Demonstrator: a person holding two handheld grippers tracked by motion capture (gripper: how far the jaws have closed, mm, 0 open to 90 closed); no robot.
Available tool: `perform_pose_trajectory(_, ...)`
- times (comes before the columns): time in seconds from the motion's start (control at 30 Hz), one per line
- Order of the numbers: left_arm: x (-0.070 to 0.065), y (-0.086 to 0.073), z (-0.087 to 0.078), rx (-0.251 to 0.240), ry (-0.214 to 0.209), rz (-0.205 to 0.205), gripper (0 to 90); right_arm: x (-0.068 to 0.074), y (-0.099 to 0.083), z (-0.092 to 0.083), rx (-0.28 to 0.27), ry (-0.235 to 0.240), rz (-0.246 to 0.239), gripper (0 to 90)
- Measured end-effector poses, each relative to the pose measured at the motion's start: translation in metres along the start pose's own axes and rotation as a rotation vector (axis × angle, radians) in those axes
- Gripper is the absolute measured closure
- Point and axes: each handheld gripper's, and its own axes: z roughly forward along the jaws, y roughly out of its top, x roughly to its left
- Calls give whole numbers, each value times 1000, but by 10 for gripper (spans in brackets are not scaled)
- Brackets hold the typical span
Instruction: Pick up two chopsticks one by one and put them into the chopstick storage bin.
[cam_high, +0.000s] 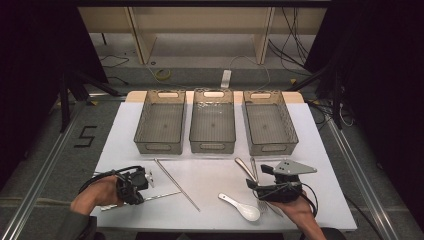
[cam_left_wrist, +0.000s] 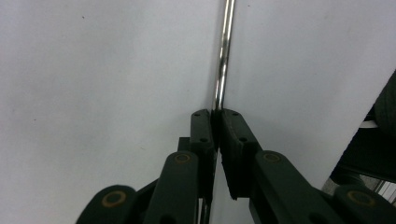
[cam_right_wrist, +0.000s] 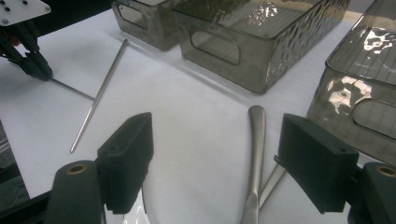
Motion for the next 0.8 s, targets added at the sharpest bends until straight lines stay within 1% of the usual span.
perform_pose_trajectory(0.2,-1,-1,0,-6,2,8,844,0,0,0,7,2,-2,275)
perform_pose_trajectory(0.23,-1,-1,0,0,3,22,846,0,0,0,8,2,-3,275)
perform_pose_trajectory(0.47,-2,0,0,1,11,40,851,1,0,1,12,4,-6,275)
perform_pose_trajectory(0.5,-3,0,0,3,10,36,852,0,0,1,13,6,-5,275)
perform_pose_trajectory(0.57,-2,2,0,23,11,43,854,0,0,1,12,7,-4,276)
perform_pose_trajectory(0.63,-3,2,-1,26,11,40,855,0,0,1,12,8,-5,276)
perform_pose_trajectory(0.7,-2,0,-2,19,11,28,855,1,0,1,12,9,-5,276)
perform_pose_trajectory(0.77,-3,-1,-5,-4,15,18,855,1,0,1,14,9,-5,277)
perform_pose_trajectory(0.8,-2,-1,-7,-7,13,29,855,1,0,1,14,9,-5,276)
